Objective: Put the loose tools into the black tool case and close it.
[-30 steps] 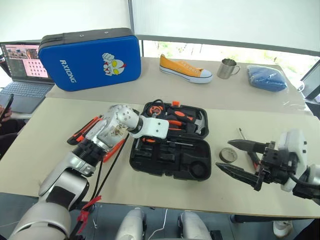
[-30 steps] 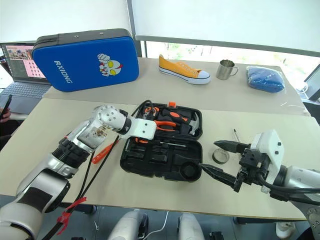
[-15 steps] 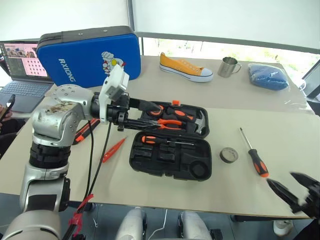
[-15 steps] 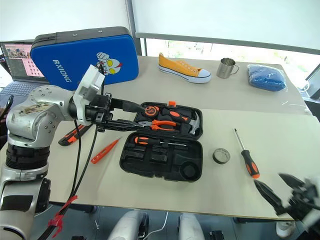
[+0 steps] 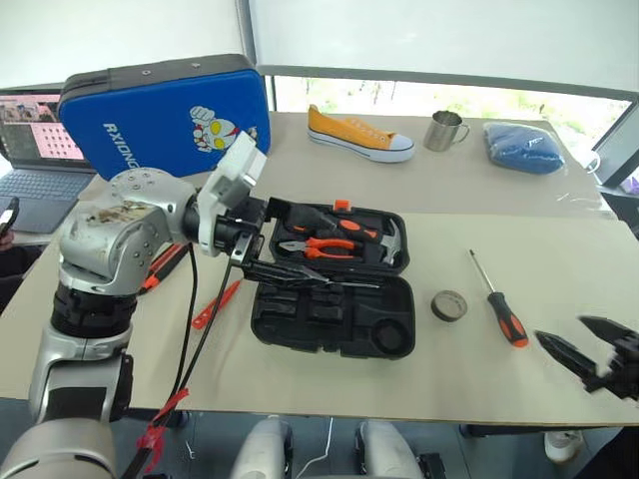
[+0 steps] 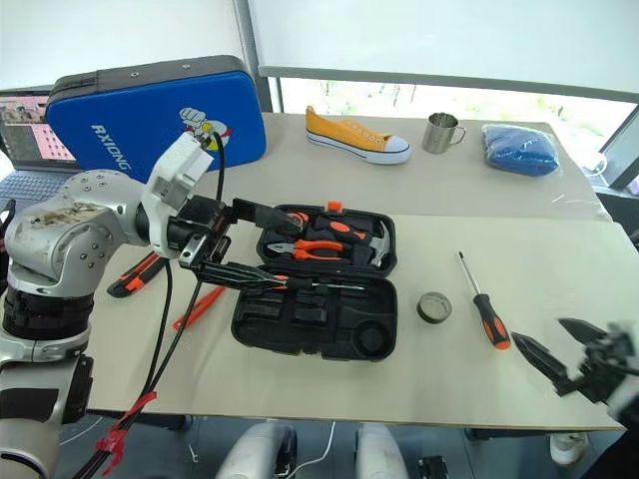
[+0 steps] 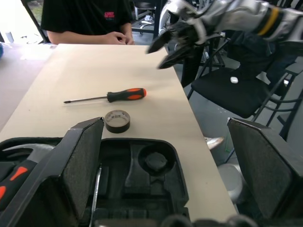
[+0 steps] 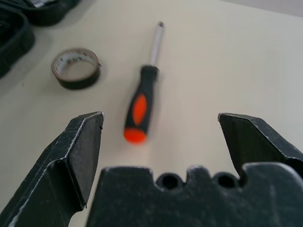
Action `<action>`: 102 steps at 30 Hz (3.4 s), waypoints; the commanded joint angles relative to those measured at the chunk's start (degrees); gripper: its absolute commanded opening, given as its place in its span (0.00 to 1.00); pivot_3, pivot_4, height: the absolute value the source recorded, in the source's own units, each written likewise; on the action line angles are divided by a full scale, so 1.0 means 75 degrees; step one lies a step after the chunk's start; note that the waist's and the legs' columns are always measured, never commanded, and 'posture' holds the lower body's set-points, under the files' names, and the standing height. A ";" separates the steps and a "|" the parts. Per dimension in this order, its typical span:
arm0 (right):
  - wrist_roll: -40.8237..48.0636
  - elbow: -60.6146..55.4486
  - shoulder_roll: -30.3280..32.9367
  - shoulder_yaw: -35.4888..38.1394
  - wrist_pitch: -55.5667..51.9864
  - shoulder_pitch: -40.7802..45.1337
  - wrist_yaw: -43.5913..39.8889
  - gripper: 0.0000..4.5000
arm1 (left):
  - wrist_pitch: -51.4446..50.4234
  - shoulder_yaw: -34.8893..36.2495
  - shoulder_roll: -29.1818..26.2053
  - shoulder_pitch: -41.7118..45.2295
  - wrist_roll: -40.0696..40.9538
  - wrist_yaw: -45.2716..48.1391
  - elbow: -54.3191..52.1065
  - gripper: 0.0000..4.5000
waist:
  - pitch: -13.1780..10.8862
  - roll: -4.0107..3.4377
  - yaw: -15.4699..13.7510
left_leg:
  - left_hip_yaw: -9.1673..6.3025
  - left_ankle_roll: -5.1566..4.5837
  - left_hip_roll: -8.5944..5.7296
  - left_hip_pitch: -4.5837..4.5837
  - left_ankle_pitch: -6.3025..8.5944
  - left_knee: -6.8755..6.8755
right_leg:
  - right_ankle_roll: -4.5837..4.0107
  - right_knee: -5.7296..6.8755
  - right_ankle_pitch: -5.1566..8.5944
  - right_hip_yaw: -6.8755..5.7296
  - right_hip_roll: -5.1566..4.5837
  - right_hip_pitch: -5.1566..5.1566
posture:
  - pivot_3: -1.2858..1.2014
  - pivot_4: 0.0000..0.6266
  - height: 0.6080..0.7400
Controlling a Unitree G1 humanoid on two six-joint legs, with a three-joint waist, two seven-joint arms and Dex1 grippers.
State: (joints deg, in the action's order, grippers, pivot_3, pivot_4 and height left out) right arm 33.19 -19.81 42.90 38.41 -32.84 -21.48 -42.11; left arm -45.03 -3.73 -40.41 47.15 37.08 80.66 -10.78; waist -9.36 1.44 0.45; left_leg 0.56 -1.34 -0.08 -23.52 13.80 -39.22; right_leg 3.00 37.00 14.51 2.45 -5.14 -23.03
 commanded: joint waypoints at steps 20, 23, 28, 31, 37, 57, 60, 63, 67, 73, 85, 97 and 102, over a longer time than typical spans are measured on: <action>-0.1074 0.2355 -0.0325 -0.1090 0.0415 0.1960 0.1195 0.24 | 0.0748 -0.0222 -0.0116 0.0267 -0.0422 -0.0697 -0.0103 1.00 | -0.0003 0.0013 0.0037 | -0.0001 -0.0003 0.0000 0.0040 0.0002 0.0000 | 0.0008 -0.0018 -0.0001 -0.0001 -0.0004 0.0050 | 0.52 0.24 0.99; -0.0702 0.2442 -0.0081 -0.0586 0.0228 0.2218 0.0991 0.23 | 0.0752 -0.0184 -0.0127 0.0200 -0.0442 -0.0775 -0.0178 1.00 | -0.0005 0.0008 0.0030 | 0.0000 -0.0003 -0.0001 0.0035 0.0002 0.0000 | 0.0009 -0.0018 -0.0002 0.0000 -0.0012 0.0047 | 0.52 0.24 0.99; 0.0211 0.1766 0.1135 -0.0972 0.0086 0.3243 -0.0962 0.23 | 0.0709 -0.0084 -0.0557 -0.0121 -0.0426 -0.0668 -0.0324 1.00 | -0.0018 -0.0032 0.0158 | 0.0012 -0.0004 0.0000 0.0039 0.0002 0.0006 | 0.0009 -0.0013 -0.0002 0.0020 -0.0007 0.0038 | 0.52 0.24 0.99; 0.0265 0.1229 0.1521 -0.2063 0.0179 0.4054 -0.1814 0.23 | 0.0959 -0.0149 -0.0963 -0.0359 -0.0523 -0.0302 -0.0409 1.00 | -0.0019 -0.0029 0.0233 | 0.0003 -0.0003 0.0015 0.0047 0.0002 0.0034 | -0.0007 -0.0018 -0.0002 0.0014 0.0025 0.0032 | 0.52 0.24 0.99; -0.0576 0.0893 0.1432 -0.4917 0.0836 0.5912 -0.3421 0.23 | 0.1172 -0.0111 -0.1557 -0.0622 -0.0570 0.0181 -0.0450 1.00 | -0.0029 -0.0014 0.0202 | -0.0013 0.0000 0.0022 0.0012 0.0000 0.0028 | -0.0015 -0.0011 0.0001 0.0010 0.0037 0.0001 | 0.52 0.24 0.99; -0.2905 0.2515 0.0046 -0.7072 0.2357 0.6833 -0.3770 0.23 | 0.0665 0.0617 -0.2389 -0.1468 -0.0071 -0.0213 -0.1241 1.00 | -0.0039 0.0003 0.0041 | -0.0017 0.0002 0.0002 -0.0031 -0.0002 0.0006 | -0.0001 0.0002 -0.0001 -0.0009 -0.0001 -0.0035 | 0.52 0.24 0.99; -0.2942 0.2299 -0.0046 -0.7113 0.2213 0.6734 -0.3653 0.23 | 0.0731 0.0557 -0.2364 -0.1536 -0.0037 -0.0270 -0.1331 1.00 | -0.0039 0.0003 0.0047 | -0.0018 0.0002 0.0004 -0.0030 -0.0002 0.0006 | -0.0001 0.0004 -0.0001 -0.0009 0.0002 -0.0035 | 0.52 0.24 0.99; -0.2983 0.2198 -0.0167 -0.7074 0.1956 0.6728 -0.3402 0.41 | 0.0798 0.0475 -0.2313 -0.1486 -0.0085 -0.0293 -0.1261 1.00 | -0.0039 0.0003 0.0048 | -0.0018 0.0002 0.0003 -0.0029 -0.0002 0.0006 | -0.0002 0.0005 -0.0001 -0.0009 0.0004 -0.0035 | 0.52 0.24 0.99; -0.2983 0.1977 -0.0111 -0.6992 0.1851 0.6673 -0.3354 0.70 | 0.0831 0.0423 -0.2259 -0.1388 -0.0110 -0.0278 -0.1189 1.00 | -0.0039 0.0003 0.0046 | -0.0018 0.0003 0.0002 -0.0028 -0.0002 0.0006 | -0.0002 0.0006 -0.0001 -0.0009 0.0002 -0.0035 | 0.52 0.24 0.99; -0.1831 0.1060 -0.0069 -0.6178 0.0385 0.7143 -0.3254 0.87 | 0.0902 0.0345 -0.2197 -0.1294 -0.0176 -0.0231 -0.1116 1.00 | -0.0039 0.0003 0.0041 | -0.0018 0.0003 0.0001 -0.0030 -0.0002 0.0006 | -0.0002 0.0006 -0.0001 -0.0008 0.0000 -0.0035 | 0.52 0.24 0.99; -0.2458 0.1967 -0.0824 -0.6906 0.0666 0.7344 -0.2761 0.19 | 0.1164 0.0123 -0.2161 -0.1208 -0.0420 -0.0143 -0.0943 1.00 | -0.0039 0.0003 0.0048 | -0.0018 0.0003 -0.0003 -0.0028 -0.0002 0.0006 | -0.0003 0.0006 -0.0001 -0.0010 0.0006 -0.0035 | 0.52 0.24 0.99; -0.3267 0.2495 -0.1161 -0.7690 0.0964 0.7117 -0.2623 0.01 | 0.1248 0.0144 -0.2185 -0.1361 -0.0535 -0.0143 -0.0990 1.00 | -0.0039 0.0003 0.0054 | -0.0016 0.0003 -0.0002 -0.0029 -0.0002 0.0006 | -0.0003 0.0011 -0.0001 -0.0008 0.0005 -0.0041 | 0.52 0.24 0.99; -0.3822 0.2768 -0.1170 -0.8138 0.1321 0.7060 -0.2578 0.01 | 0.1320 0.0101 -0.2154 -0.1325 -0.0619 -0.0122 -0.0876 1.00 | -0.0037 0.0004 0.0057 | -0.0017 0.0003 -0.0002 -0.0020 -0.0002 0.0006 | -0.0003 0.0011 -0.0001 -0.0009 0.0008 -0.0034 | 0.52 0.24 0.99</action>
State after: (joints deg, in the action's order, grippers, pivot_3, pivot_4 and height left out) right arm 7.84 -1.24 34.09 -19.38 -23.23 32.62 -61.56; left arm -36.23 -3.50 -56.31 36.84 32.68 79.52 -17.12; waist -9.64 1.47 0.87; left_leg 0.43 -1.32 -0.09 -23.64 13.79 -39.17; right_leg 2.97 37.08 14.50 2.39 -5.08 -23.25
